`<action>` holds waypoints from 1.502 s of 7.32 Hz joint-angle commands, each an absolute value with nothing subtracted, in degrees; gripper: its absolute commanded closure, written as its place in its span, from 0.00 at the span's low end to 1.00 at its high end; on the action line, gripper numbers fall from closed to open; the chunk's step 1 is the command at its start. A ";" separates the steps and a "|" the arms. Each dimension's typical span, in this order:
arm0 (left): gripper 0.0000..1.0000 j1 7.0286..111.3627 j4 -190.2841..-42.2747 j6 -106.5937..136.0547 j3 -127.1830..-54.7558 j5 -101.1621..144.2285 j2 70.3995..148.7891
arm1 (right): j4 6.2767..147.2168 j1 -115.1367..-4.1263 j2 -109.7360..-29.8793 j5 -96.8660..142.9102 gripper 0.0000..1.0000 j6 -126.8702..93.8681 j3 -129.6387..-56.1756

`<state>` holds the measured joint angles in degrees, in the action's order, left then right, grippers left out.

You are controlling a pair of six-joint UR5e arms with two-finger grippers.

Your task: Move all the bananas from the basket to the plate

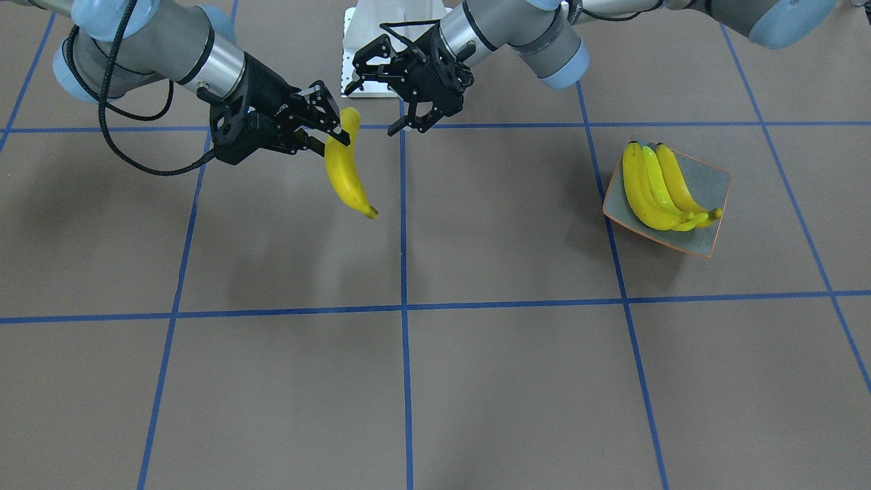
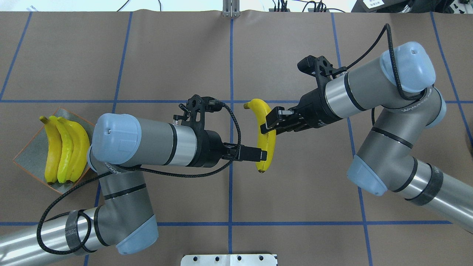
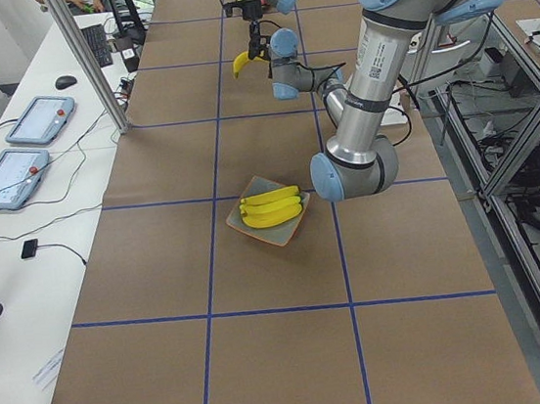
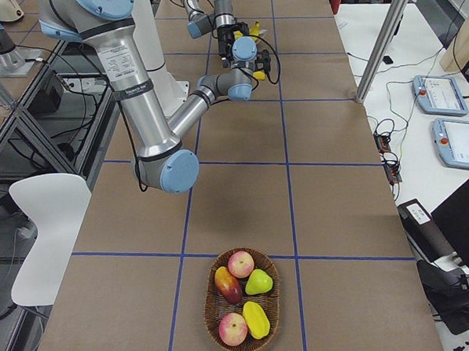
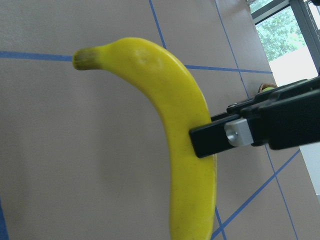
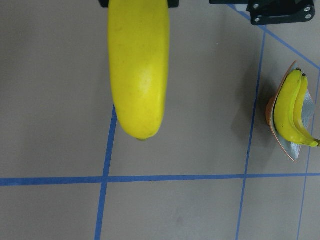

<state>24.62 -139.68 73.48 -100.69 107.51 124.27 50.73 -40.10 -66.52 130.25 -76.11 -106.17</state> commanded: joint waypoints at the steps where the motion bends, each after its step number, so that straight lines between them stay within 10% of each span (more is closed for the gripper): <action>1: 0.01 24.52 -139.66 73.56 -100.46 107.40 124.63 | 50.71 -39.20 -65.83 130.34 1.00 -77.78 -106.26; 7: 0.11 24.35 -139.66 73.65 -99.58 107.40 125.59 | 47.90 -38.23 -65.92 130.52 1.00 -80.33 -106.35; 8: 0.27 24.35 -139.66 73.65 -99.32 107.40 125.68 | 47.81 -38.23 -65.83 130.52 1.00 -80.42 -106.43; 10: 1.00 23.82 -139.66 73.91 -99.23 107.40 125.42 | 47.11 -38.23 -65.92 130.52 1.00 -80.42 -106.35; 11: 1.00 23.91 -139.57 74.09 -99.40 107.40 125.42 | 47.02 -38.23 -65.92 130.52 0.84 -80.33 -106.26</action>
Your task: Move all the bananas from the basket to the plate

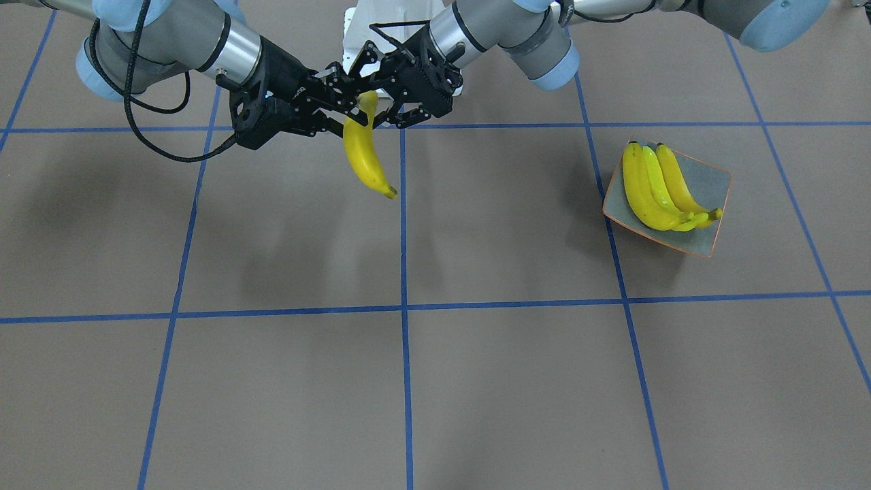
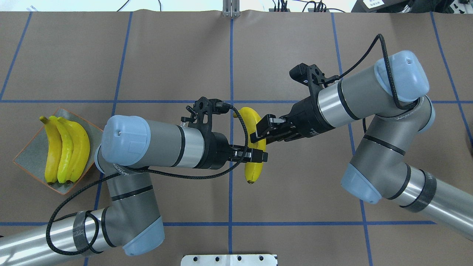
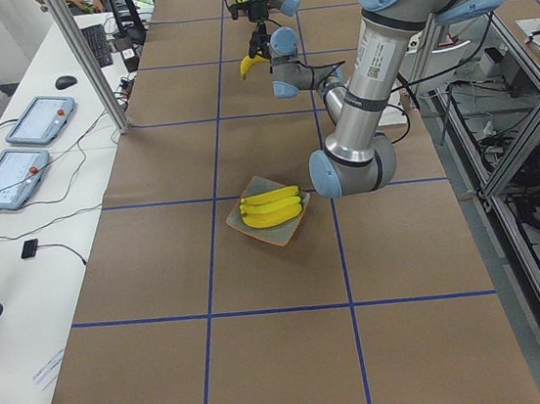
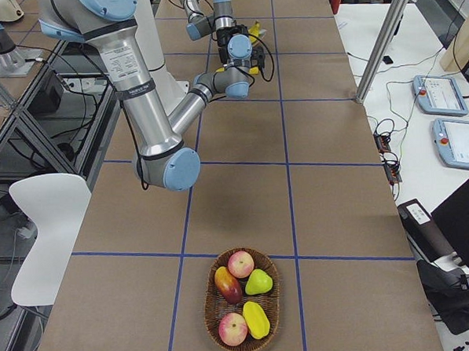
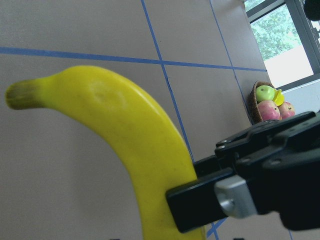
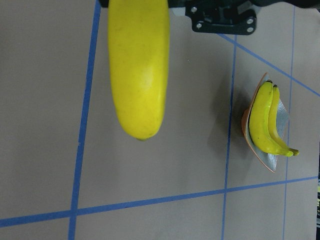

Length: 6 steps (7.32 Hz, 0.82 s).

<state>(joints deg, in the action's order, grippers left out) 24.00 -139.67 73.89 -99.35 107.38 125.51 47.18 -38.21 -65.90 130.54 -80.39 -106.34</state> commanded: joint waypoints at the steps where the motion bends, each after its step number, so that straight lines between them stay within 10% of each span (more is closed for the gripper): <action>1: 1.00 23.91 -139.48 74.09 -99.58 107.49 125.42 | 46.33 -38.32 -66.18 130.52 0.01 -80.33 -106.17; 6: 1.00 29.59 -134.77 73.66 -102.11 110.37 117.46 | 31.29 -43.23 -81.01 131.14 0.00 -80.33 -106.52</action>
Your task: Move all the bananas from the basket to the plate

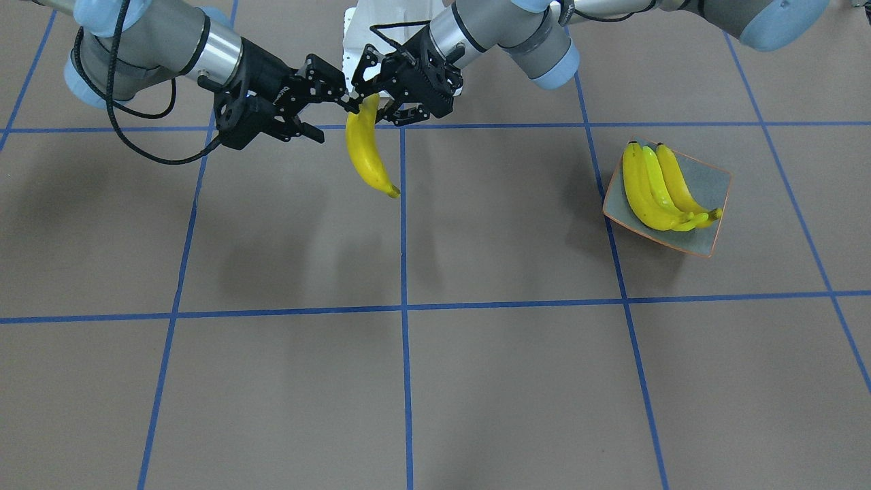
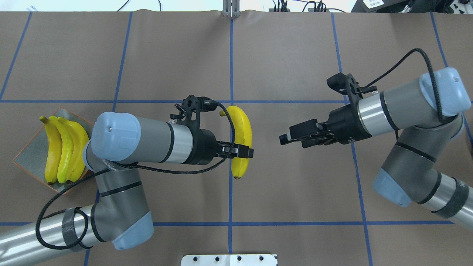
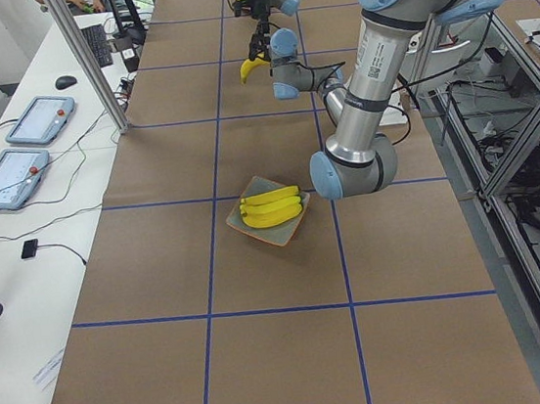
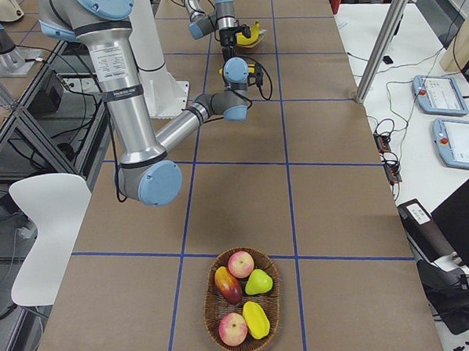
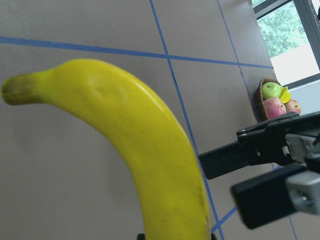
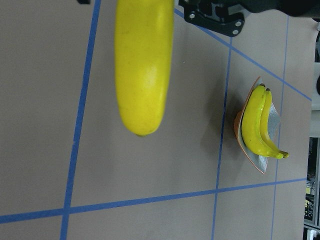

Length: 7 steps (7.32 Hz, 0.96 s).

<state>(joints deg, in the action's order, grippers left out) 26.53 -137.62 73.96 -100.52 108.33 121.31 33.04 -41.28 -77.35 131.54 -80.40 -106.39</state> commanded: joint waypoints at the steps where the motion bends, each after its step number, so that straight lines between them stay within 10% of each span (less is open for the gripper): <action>1: 1.00 36.14 -123.69 72.61 -105.44 116.92 115.86 | 31.29 -43.68 -82.60 129.74 0.00 -80.33 -106.35; 7: 1.00 45.88 -76.34 41.25 -122.86 105.43 102.33 | 31.29 -43.42 -84.64 124.19 0.00 -79.90 -102.40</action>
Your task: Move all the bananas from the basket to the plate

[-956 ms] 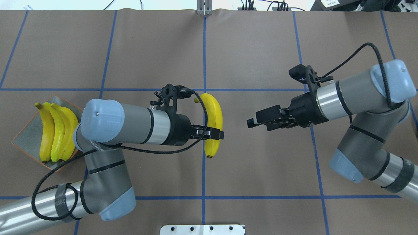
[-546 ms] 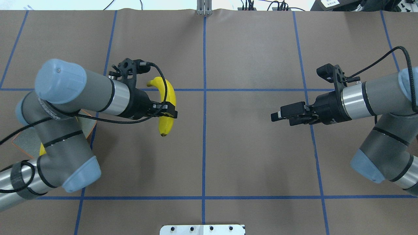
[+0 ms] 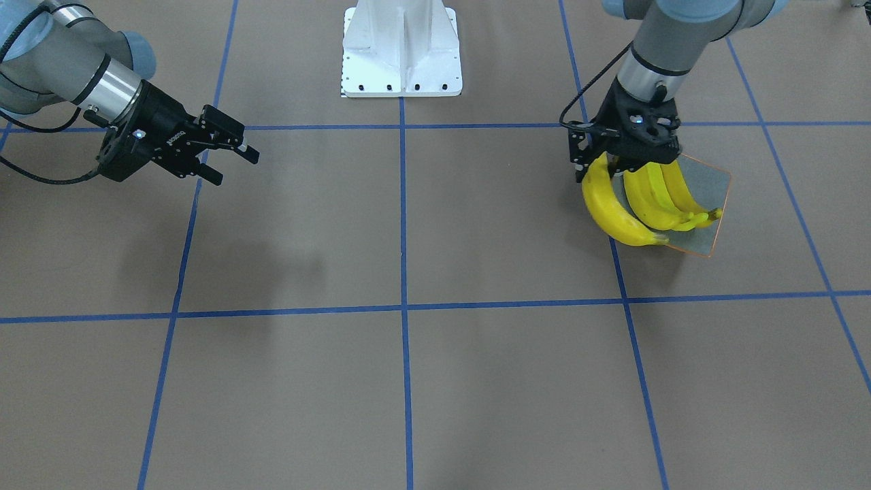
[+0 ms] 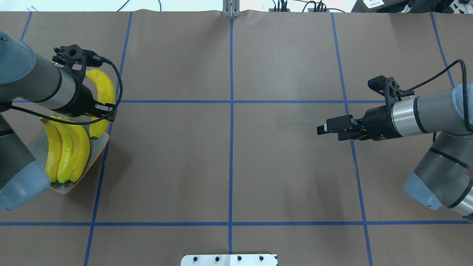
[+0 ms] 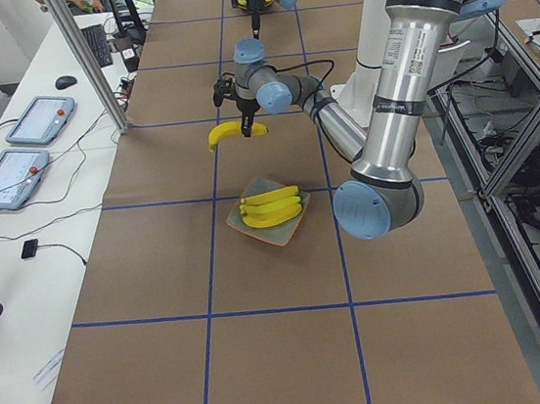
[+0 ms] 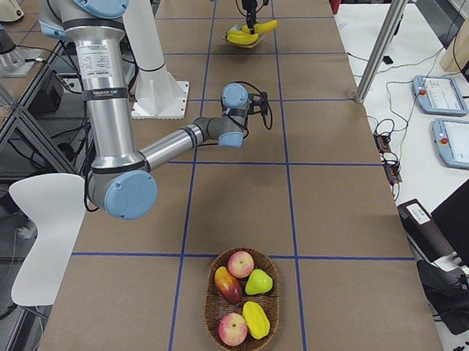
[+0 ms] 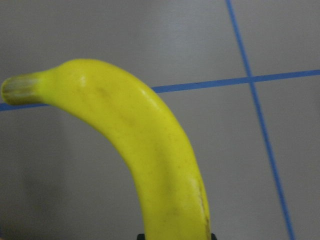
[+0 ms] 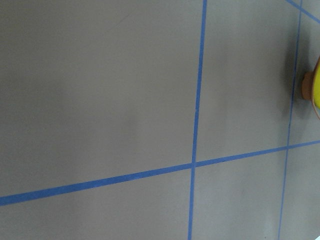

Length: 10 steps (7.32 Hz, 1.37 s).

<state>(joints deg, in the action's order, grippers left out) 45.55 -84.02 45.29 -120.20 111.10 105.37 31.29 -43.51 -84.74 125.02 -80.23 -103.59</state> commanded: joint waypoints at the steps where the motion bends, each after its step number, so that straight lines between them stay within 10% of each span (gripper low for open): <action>1: 1.00 46.05 -71.85 37.39 -123.65 103.12 100.56 | 31.20 -43.42 -84.64 124.10 0.00 -79.81 -101.96; 10: 1.00 36.65 -55.81 36.65 -118.48 96.41 98.53 | 30.85 -43.42 -84.29 123.66 0.00 -79.80 -100.81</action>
